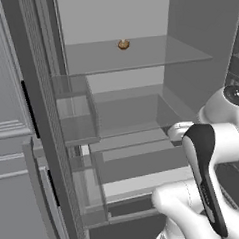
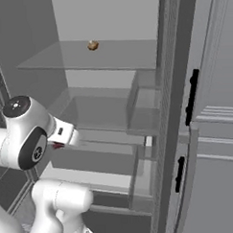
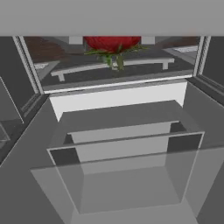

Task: Take the strawberry from the fridge and place it on top of the pancake, located on the dining counter.

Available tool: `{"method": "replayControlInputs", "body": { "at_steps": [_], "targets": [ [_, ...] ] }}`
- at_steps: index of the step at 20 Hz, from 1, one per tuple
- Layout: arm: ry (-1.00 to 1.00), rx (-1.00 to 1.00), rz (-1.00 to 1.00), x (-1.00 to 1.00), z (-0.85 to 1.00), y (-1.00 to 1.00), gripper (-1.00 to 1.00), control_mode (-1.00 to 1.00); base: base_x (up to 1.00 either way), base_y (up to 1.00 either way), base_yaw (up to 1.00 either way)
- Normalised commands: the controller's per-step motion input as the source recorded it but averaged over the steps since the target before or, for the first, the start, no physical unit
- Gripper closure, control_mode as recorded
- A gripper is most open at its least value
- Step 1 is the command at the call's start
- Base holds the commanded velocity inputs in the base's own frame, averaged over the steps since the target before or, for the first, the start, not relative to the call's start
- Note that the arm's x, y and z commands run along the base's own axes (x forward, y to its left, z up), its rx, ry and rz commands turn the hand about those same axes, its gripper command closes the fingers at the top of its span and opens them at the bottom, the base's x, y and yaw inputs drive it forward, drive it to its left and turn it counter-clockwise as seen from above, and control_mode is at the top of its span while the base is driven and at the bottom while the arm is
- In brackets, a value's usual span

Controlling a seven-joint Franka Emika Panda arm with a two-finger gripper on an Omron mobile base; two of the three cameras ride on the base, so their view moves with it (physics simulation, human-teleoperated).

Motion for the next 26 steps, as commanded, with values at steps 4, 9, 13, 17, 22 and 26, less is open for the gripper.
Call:
{"method": "replayControlInputs", "body": {
  "at_steps": [4,9,13,17,22,26],
  "targets": [
    [0.00,0.00,0.00,0.00,0.00,0.00,1.00,1.00,-1.00,0.00,0.00],
    [0.00,0.00,0.00,0.00,0.00,0.00,1.00,1.00,-1.00,0.00,-0.01],
    [0.00,0.00,0.00,0.00,0.00,0.00,1.00,1.00,-1.00,-0.01,0.02],
    [0.00,0.00,0.00,0.00,0.00,0.00,1.00,1.00,-1.00,0.02,0.40],
    [0.00,0.00,0.00,0.00,0.00,0.00,1.00,1.00,-1.00,0.01,0.53],
    [0.00,0.00,0.00,0.00,0.00,0.00,1.00,1.00,-1.00,0.00,0.72]
  ]
}}
